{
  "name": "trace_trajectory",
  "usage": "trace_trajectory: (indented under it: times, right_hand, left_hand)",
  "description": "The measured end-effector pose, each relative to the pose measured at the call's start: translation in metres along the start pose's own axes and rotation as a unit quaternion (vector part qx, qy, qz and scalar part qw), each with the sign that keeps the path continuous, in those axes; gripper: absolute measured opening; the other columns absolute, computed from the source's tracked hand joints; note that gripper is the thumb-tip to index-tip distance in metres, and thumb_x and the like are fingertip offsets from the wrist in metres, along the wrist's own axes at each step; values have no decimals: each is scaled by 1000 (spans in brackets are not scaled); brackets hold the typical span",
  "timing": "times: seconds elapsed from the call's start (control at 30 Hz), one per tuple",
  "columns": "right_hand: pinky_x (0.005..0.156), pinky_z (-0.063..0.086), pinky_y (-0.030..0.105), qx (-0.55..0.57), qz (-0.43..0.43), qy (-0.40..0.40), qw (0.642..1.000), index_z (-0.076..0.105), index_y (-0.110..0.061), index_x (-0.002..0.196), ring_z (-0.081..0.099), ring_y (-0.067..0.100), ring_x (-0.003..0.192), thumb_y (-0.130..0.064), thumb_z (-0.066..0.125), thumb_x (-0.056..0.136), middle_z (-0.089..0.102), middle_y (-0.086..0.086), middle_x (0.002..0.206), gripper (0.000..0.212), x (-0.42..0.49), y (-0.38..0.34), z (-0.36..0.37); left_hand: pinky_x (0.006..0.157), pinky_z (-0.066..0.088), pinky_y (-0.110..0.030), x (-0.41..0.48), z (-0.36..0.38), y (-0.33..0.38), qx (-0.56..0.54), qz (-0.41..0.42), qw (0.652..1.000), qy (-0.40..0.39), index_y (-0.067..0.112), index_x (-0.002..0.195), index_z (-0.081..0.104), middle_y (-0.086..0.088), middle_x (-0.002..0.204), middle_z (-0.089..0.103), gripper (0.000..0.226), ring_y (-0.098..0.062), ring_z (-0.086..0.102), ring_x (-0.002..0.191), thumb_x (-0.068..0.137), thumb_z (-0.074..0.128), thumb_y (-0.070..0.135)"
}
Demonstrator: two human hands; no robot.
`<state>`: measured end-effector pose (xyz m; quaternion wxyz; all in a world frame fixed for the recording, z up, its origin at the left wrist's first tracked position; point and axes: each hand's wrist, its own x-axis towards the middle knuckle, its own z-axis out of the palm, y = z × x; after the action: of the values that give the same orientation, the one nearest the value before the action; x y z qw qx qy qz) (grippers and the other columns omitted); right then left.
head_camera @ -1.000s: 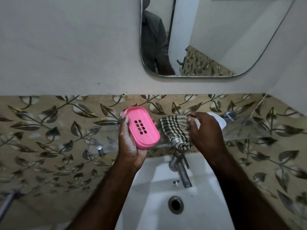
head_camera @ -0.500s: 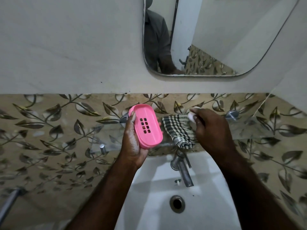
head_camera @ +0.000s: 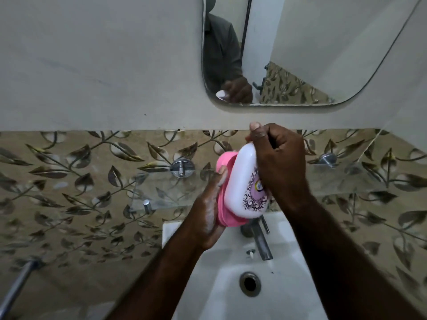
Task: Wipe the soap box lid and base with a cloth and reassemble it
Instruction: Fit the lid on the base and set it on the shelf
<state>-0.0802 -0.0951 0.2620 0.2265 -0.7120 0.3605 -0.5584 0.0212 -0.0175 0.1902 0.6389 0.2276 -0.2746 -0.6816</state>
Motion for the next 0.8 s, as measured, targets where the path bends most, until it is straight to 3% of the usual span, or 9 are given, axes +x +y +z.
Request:
trace_trajectory:
  times: [0.13,0.33,0.4,0.47,0.5,0.57,0.6,0.8]
  right_hand:
    - [62,47,33,-10,5,35,999,66,-7,74,62,18,67,-35,55,95,66,3,68,38,-9,4,11]
    - [51,38,38,-56,34,1,998,45,-10,58,47,23,54,-47,51,95,46,3,52,52,-30,9,17]
    - [50,37,33,-64,48,-29,996,49,-18,57,46,13,52,-49,50,95,49,-2,52,50,-37,10,18]
    - [58,43,23,-34,70,-73,994,63,-30,68,57,0,62,-49,51,95,63,-16,65,35,-44,8,19]
    - [70,48,22,-16,83,-97,992,71,-32,86,63,-1,79,-49,51,93,71,-18,84,28,-47,6,19]
    - [93,47,23,-9,92,-120,988,68,-25,117,62,3,108,-46,52,89,69,-10,118,39,-50,1,19]
    - [99,45,23,-10,89,-121,989,65,-22,123,59,3,114,-44,52,88,66,-7,125,44,-50,0,19]
    - [102,47,35,31,125,-115,985,67,-19,122,60,5,115,-40,60,85,67,-5,125,43,-48,-4,18]
  left_hand:
    - [105,43,-50,-5,8,-9,0,-10,999,32,15,136,54,-14,136,59,57,-32,55,125,88,56,46]
    - [106,43,-47,-6,11,-13,12,-2,991,131,12,132,58,-12,126,66,58,-28,61,119,86,51,47]
    - [100,48,-42,-5,12,-13,13,2,988,151,14,131,58,-10,123,68,59,-24,64,114,84,50,49]
    - [94,51,-39,-5,12,-13,8,15,986,165,16,131,58,-8,123,69,56,-22,65,112,89,46,51]
    - [94,51,-39,-5,13,-13,6,22,984,175,17,132,58,-7,124,68,56,-22,65,114,92,43,53]
    - [101,47,-42,-5,13,-13,2,42,982,186,18,134,57,-8,129,65,58,-23,62,119,94,38,56]
    - [105,44,-44,-5,13,-13,0,50,981,187,17,133,57,-9,129,65,58,-24,61,120,95,37,56]
    - [102,47,-44,-7,18,-10,17,37,980,194,17,132,58,-8,124,68,63,-22,64,115,85,46,58]
